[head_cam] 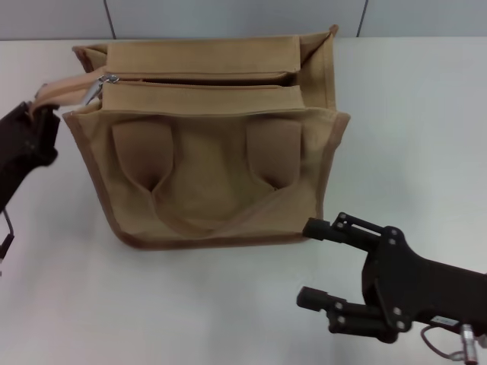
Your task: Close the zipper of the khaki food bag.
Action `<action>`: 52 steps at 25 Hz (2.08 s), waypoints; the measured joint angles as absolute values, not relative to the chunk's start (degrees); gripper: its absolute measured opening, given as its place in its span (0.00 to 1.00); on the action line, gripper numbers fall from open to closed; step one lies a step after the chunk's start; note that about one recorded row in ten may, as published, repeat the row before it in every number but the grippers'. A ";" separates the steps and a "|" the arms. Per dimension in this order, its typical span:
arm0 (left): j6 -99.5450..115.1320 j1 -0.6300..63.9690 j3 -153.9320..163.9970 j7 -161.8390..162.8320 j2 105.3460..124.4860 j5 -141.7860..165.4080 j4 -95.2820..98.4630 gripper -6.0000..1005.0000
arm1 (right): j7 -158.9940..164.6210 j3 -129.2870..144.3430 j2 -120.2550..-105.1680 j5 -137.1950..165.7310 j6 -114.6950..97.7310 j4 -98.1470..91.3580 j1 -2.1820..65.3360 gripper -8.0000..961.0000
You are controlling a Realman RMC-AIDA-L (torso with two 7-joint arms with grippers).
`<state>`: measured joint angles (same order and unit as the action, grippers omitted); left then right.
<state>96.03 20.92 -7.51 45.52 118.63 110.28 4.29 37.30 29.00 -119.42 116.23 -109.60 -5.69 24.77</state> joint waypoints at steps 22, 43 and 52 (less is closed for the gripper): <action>101.16 26.61 -7.12 59.62 118.47 112.76 5.37 0.02 | 75.76 25.31 -119.34 101.09 -107.99 -7.95 36.20 0.77; 104.28 29.79 -6.16 65.36 118.65 113.44 5.99 0.02 | 86.45 30.85 -119.87 100.85 -95.55 -5.48 48.17 0.76; 104.71 30.08 -6.59 66.81 118.58 113.40 5.83 0.02 | 86.73 32.17 -119.88 100.84 -93.40 -4.11 51.34 0.76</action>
